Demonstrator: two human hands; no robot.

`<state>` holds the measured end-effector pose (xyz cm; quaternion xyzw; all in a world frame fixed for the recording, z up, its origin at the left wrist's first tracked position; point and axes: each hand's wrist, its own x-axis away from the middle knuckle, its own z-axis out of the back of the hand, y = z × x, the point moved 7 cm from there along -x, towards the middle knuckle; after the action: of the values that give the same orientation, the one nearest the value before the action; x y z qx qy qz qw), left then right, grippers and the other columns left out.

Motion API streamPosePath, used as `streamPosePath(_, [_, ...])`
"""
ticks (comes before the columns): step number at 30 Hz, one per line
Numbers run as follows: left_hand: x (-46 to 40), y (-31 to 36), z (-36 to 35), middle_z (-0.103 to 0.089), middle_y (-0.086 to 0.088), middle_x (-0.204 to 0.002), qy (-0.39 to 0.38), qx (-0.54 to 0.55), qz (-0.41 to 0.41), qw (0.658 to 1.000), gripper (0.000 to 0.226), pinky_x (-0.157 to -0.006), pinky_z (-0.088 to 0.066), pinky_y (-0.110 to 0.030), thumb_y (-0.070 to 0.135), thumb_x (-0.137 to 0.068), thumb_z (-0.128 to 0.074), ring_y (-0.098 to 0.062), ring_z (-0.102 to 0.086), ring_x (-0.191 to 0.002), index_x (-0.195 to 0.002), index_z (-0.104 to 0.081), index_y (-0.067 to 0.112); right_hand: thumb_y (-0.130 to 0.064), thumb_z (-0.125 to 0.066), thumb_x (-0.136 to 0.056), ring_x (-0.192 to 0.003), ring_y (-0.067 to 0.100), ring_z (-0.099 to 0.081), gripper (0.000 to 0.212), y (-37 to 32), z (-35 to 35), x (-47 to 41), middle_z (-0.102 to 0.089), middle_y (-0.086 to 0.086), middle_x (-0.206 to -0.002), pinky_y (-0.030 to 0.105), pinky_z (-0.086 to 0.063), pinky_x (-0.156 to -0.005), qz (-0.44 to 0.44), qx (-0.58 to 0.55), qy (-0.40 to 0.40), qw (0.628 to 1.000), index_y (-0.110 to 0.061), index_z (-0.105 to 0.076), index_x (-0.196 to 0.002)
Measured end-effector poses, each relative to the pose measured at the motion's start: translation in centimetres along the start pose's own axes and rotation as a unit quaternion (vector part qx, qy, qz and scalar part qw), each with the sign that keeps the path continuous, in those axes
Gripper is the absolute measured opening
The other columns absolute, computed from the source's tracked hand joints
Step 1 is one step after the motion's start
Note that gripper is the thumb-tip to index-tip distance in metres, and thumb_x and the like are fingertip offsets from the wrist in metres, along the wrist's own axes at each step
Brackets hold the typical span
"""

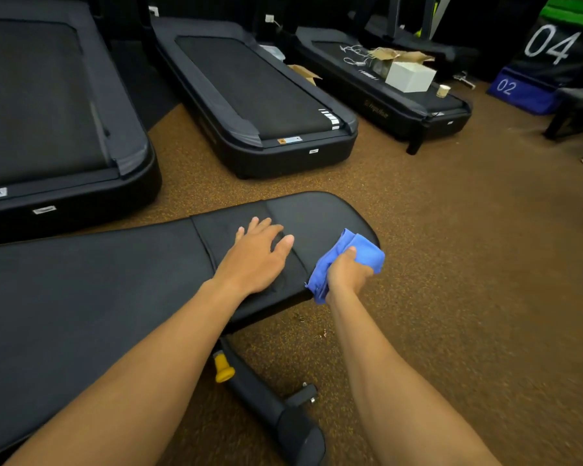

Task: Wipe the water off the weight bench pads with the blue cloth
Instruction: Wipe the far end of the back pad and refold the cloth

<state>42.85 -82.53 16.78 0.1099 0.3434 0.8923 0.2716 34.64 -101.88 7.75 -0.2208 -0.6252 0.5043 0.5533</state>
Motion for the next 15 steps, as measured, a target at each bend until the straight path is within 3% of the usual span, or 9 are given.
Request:
streamPosePath(6, [5.4,-0.7,0.8,-0.029,0.000,-0.165,-0.007,0.006,-0.020,1.000,0.053,-0.126,-0.006,-0.037,0.047,-0.106,-0.038,-0.014,-0.010,-0.155,-0.152,-0.042,0.021,-0.047,-0.048,-0.102,-0.123,0.036,-0.057,0.063,0.6,-0.4,4.0,-0.056,0.015,-0.135,0.042,-0.043,-0.094,-0.063,-0.004,-0.058,0.996,-0.001,-0.040,-0.144])
streamPosePath(9, [7.3,-0.3,0.9,-0.046,0.002,-0.155,0.000,-0.015,-0.052,0.999,0.049,-0.120,-0.028,-0.037,0.043,-0.103,-0.047,-0.017,-0.031,-0.149,-0.147,-0.049,0.023,-0.046,-0.044,-0.102,-0.119,0.032,-0.061,0.054,-0.2,-0.3,5.0,-0.060,0.010,-0.124,0.043,-0.050,-0.092,-0.046,0.040,-0.106,0.993,-0.008,-0.050,-0.140])
streamPosePath(11, [7.6,0.9,0.6,-0.057,0.002,-0.145,0.021,-0.035,-0.085,0.996,0.044,-0.110,-0.039,-0.034,0.037,-0.100,-0.053,-0.017,-0.047,-0.137,-0.142,-0.056,0.022,-0.045,-0.042,-0.103,-0.110,0.030,-0.063,0.052,-0.3,-0.4,5.3,-0.062,0.012,-0.129,0.044,-0.052,-0.090,-0.034,0.051,-0.135,0.989,-0.010,-0.053,-0.139])
streamPosePath(13, [7.5,2.6,-0.1,-0.066,0.002,-0.132,0.052,-0.046,-0.124,0.990,0.036,-0.100,-0.044,-0.034,0.029,-0.097,-0.056,-0.021,-0.058,-0.123,-0.131,-0.065,0.021,-0.049,-0.043,-0.102,-0.102,0.030,-0.062,0.054,-0.3,-0.5,5.2,-0.062,0.013,-0.131,0.045,-0.053,-0.091,-0.039,0.032,-0.174,0.984,-0.006,-0.056,-0.132])
streamPosePath(15, [7.0,4.4,-1.5,-0.071,0.002,-0.121,0.066,-0.073,-0.164,0.982,0.031,-0.094,-0.046,-0.038,0.025,-0.091,-0.059,-0.024,-0.062,-0.113,-0.119,-0.071,0.020,-0.063,-0.049,-0.096,-0.096,0.029,-0.066,0.069,0.3,0.2,4.7,-0.066,0.018,-0.120,0.044,-0.055,-0.088,-0.093,-0.001,-0.199,0.976,0.003,-0.061,-0.114])
